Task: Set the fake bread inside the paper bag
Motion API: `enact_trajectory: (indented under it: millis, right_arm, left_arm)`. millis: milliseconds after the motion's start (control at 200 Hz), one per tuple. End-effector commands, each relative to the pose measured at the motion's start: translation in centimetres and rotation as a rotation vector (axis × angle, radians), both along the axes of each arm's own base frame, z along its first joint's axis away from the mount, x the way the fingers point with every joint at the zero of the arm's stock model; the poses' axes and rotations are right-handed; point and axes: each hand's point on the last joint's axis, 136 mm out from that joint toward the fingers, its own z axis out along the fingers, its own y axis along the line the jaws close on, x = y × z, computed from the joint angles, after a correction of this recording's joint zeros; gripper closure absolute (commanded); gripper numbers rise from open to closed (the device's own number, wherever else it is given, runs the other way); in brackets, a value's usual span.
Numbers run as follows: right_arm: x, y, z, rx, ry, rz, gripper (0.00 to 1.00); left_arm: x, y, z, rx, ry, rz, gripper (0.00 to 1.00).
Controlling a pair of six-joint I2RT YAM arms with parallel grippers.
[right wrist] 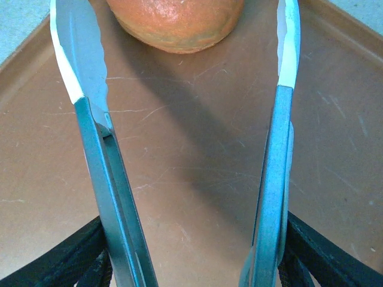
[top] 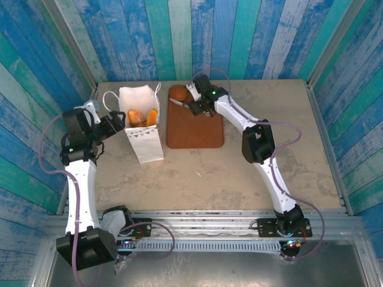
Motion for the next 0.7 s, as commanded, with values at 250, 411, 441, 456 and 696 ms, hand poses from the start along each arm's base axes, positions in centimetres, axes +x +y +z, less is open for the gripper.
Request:
enact_trajectory:
  millis: [250,411,441,456,696]
  right_arm:
    - [0.7,1.3,-0.9,0.002,-0.024,0.015,0.35]
    - [1.1,1.8,-1.4,0.007,-0.03,0.017,0.35]
    - [1.2,1.7,-1.5,0.007,-0.031,0.015,0.35]
    - [1.3,1.8,-1.5,0.007,-0.034,0.014,0.35]
    - [1.6,1.6,-1.0,-0.003,-0.06,-0.008,0.45]
  left_arm:
    - [-0.1,0.6,0.9,0.044,-0.017,0.015,0.06]
    - [-0.2,0.7,1.2,0.057,-0.021,0.02,0.06]
    - [-0.3,0.8,1.1,0.058,-0.018,0.022,0.06]
    - [-0.3,0.8,1.1,0.059,-0.018,0.022,0.06]
    - [-0.4,0.9,1.1,0.07,-0.01,0.026,0.06]
